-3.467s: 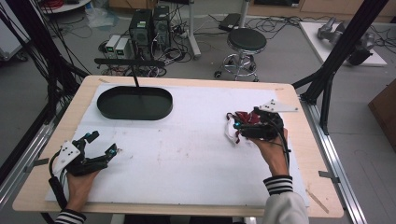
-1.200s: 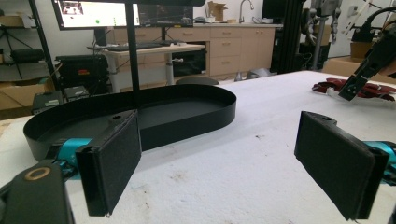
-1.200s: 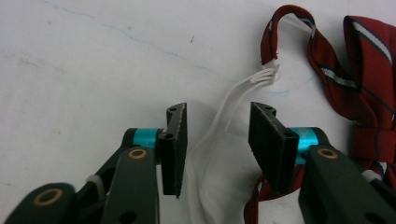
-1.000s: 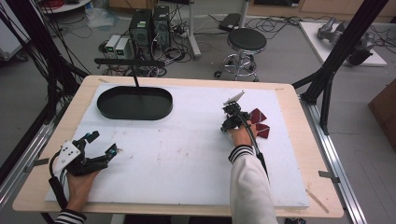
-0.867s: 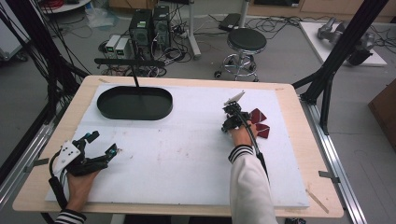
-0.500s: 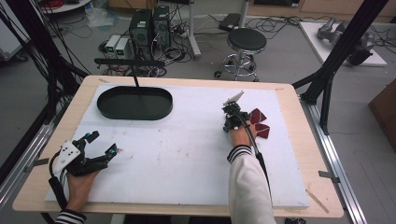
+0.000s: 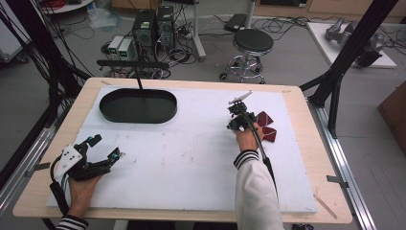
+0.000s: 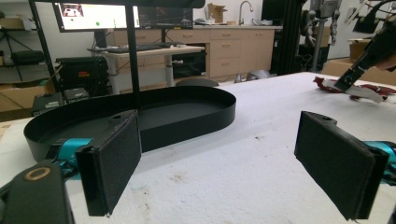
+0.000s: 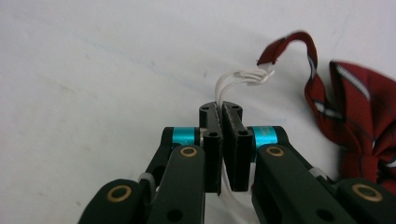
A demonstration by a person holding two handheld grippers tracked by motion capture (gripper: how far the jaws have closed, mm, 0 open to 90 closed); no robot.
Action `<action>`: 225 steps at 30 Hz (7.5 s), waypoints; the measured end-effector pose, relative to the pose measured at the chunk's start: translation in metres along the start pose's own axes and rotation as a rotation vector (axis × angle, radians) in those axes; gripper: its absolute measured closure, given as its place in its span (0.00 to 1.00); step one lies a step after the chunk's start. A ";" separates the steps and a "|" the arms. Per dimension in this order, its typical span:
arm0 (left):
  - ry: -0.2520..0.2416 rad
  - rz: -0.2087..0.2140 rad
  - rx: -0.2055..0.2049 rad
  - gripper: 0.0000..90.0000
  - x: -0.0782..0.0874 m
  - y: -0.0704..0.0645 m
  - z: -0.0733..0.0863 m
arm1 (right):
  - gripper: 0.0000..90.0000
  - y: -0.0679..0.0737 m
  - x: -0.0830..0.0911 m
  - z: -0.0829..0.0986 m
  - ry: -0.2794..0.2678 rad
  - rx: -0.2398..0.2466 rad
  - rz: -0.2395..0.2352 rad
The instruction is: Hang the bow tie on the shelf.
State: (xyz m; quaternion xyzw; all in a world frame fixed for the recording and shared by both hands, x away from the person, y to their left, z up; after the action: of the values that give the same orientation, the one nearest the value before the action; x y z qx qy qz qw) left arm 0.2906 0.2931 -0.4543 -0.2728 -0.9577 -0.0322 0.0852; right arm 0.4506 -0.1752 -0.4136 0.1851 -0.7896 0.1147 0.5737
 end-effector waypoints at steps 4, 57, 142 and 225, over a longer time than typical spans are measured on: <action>-0.001 0.000 0.000 0.17 0.000 0.000 0.000 | 0.97 0.002 0.011 -0.002 -0.096 -0.006 -0.040; -0.003 -0.001 0.002 0.17 0.000 0.000 0.000 | 0.97 0.066 0.110 -0.046 -0.958 0.140 -0.254; -0.021 0.007 0.003 0.17 0.002 0.001 0.001 | 0.97 0.185 0.039 -0.195 -0.788 0.106 -0.305; -0.023 -0.004 -0.008 0.17 0.002 -0.001 0.001 | 0.13 -0.015 0.137 0.176 -0.981 0.141 -0.102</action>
State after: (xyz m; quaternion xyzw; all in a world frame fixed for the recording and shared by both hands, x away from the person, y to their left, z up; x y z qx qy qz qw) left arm 0.2883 0.2933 -0.4545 -0.2715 -0.9591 -0.0329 0.0728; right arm 0.2676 -0.2803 -0.3393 0.2938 -0.9467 0.0389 0.1259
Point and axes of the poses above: each handheld gripper's, and its own axes: x roughly backward along the jaws, z roughly out of its underside, y roughly to its left, the point moved 2 cm from there along -x, roughly forward along the jaws, and after that the axes turned 10 degrees about y, right-handed, at the moved point
